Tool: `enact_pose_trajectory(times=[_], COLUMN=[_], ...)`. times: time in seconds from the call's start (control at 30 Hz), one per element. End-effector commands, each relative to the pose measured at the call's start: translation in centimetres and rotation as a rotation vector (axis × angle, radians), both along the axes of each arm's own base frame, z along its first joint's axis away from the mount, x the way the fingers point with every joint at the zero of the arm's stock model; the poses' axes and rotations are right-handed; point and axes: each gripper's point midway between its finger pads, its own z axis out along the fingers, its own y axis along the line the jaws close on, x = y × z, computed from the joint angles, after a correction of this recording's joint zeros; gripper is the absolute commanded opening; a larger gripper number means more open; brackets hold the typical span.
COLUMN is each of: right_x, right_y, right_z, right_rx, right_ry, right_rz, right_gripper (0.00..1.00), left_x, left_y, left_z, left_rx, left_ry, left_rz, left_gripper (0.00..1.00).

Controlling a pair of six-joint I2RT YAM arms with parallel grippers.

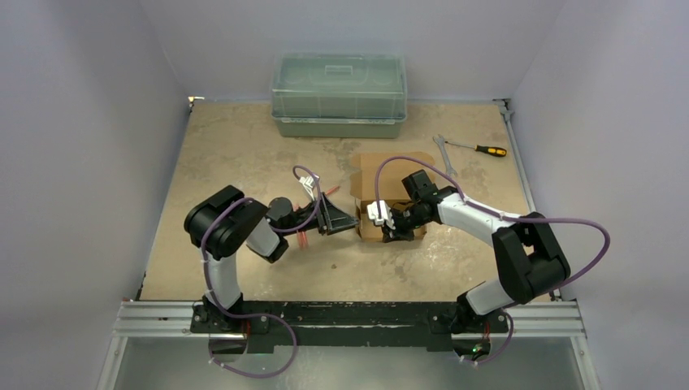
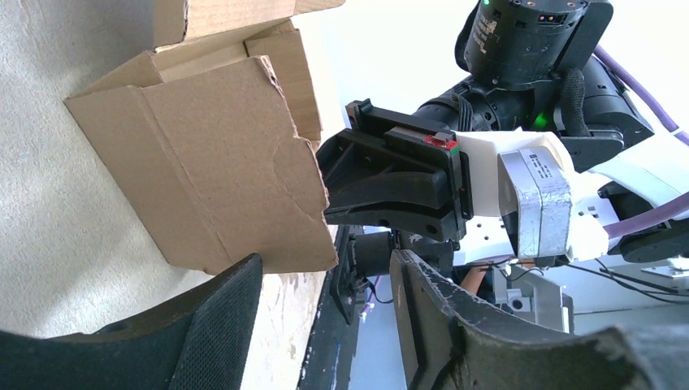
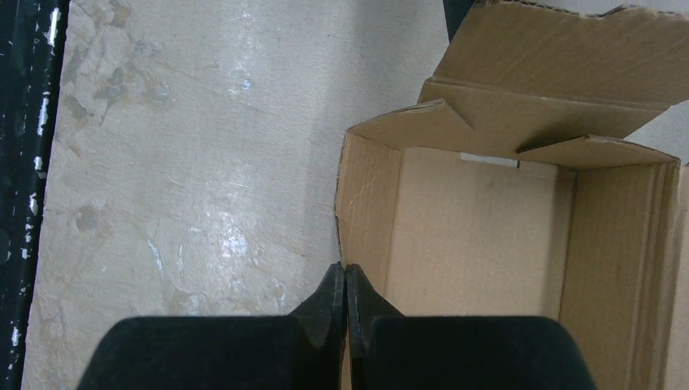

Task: Fold the paper box

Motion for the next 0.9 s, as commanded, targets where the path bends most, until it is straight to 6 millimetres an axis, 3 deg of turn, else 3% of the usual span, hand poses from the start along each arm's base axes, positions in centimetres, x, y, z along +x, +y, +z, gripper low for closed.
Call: enact_pose_trajectory(times=[0.0, 0.57, 0.87], right_x=[0.1, 0.1, 0.1], right_y=[-1.4, -1.4, -1.3], right_z=[-1.7, -1.6, -1.6], right_rx=[-0.091, -0.090, -0.088], right_ry=[0.009, 0.010, 0.010], right_rz=[-0.025, -0.023, -0.023], right_gripper=[0.00, 0.00, 0.00], left_x=[0.2, 1.3, 1.9], left_y=[0.3, 0.1, 0.1], left_z=[7.3, 5.5, 3.8], left_rx=[-0.198, -0.184, -0.159], left_ry=[-0.282, -0.209, -0.166], left_rz=[0.016, 0.042, 0.056], left_gripper=[0.57, 0.29, 0.22])
